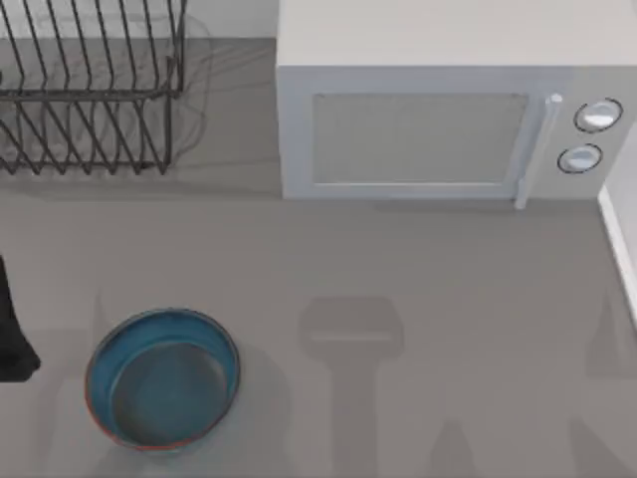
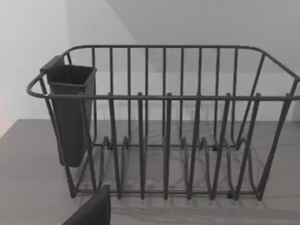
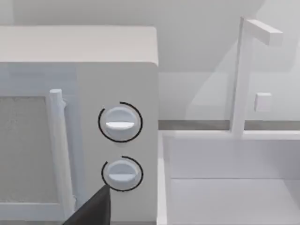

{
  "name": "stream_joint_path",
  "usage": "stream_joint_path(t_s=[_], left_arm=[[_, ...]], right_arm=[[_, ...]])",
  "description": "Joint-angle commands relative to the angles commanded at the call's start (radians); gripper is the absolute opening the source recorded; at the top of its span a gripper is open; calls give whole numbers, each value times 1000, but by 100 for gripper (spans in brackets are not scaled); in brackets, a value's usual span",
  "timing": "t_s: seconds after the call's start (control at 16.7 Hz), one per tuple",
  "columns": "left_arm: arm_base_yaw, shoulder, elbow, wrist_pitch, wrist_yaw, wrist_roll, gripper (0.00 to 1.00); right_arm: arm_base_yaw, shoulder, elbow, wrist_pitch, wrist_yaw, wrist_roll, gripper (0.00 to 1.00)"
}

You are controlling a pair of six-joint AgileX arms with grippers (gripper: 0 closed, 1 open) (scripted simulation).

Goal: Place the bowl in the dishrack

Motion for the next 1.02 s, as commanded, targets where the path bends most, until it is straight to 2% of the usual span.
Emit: stream_joint_path(t_s=[0.24,0.48,1.02], left_arm=[[-19,32,31,-29,2,-18,100],[-115,223,210,-183,5,-109,100],[-444,1089,834,-757,0,-427,100]], right_arm=[[0,0,0,0,0,0,100],[0,0,0,0,0,0,100],[0,0,0,0,0,0,100]])
